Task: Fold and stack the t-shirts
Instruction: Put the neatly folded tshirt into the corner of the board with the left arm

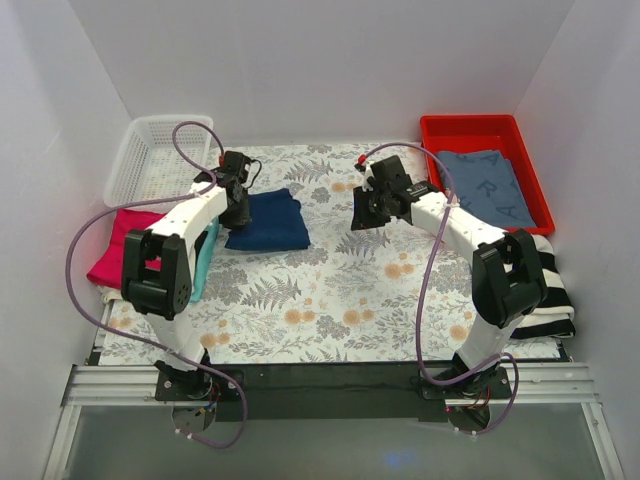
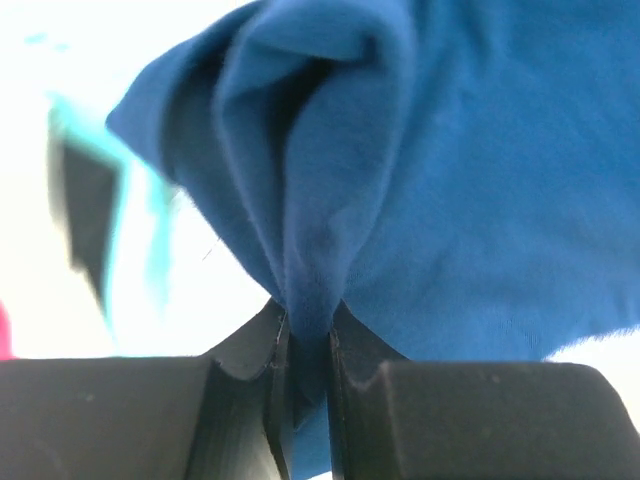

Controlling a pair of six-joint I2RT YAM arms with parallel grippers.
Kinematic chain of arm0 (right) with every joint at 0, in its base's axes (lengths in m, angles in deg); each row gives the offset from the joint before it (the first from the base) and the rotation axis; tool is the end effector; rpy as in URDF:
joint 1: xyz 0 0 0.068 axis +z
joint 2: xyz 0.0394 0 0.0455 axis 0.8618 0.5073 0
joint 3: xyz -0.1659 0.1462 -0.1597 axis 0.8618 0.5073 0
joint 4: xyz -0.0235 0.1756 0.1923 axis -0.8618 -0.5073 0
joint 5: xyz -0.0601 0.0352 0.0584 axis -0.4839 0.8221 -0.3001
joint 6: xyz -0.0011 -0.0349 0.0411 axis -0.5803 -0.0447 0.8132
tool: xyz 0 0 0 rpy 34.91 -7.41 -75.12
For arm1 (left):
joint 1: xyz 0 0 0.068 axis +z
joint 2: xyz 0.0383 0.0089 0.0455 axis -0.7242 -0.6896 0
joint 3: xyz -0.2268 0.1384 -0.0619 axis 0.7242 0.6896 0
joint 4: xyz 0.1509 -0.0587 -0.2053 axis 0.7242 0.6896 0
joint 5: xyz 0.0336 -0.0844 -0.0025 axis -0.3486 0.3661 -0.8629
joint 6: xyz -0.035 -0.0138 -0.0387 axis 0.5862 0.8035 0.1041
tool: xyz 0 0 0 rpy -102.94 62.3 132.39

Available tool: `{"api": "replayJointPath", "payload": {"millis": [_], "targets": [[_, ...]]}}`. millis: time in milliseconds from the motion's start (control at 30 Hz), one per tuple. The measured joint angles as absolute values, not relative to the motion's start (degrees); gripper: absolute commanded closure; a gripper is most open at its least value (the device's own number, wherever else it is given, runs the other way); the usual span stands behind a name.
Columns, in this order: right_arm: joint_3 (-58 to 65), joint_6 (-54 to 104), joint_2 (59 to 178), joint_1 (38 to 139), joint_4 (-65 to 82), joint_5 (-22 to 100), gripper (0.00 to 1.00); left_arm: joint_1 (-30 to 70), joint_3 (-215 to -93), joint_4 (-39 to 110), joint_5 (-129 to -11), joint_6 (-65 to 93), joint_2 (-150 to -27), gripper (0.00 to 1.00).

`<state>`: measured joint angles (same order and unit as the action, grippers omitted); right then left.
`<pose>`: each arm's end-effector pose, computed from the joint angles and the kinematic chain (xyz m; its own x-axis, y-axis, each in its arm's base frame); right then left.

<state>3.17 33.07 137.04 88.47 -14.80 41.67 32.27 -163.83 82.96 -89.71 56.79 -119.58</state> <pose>0.3356 0.1929 0.2499 -0.7728 -0.1395 -0.6192 -0.3960 0.8684 0.2986 0.3701 -0.0858 0.2207 -0.6689 -0.6495 -0.3616 -0.6339 0.7525 -0.1790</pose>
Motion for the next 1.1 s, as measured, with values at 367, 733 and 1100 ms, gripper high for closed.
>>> {"api": "replayJointPath", "payload": {"millis": [367,733,1100], "targets": [[3.15,33.04,136.91,88.47,-16.44,40.62,0.75,28.60,-156.70,95.09,-98.28,58.16,-103.02,1.00],[3.15,33.09,136.91,88.47,-16.54,40.68,0.76,28.69,-153.51,100.80,-109.25,61.79,-99.74,1.00],[3.15,33.04,136.93,88.47,-16.54,40.66,0.77,40.88,-150.83,95.73,-118.67,60.57,-99.72,1.00]]}}
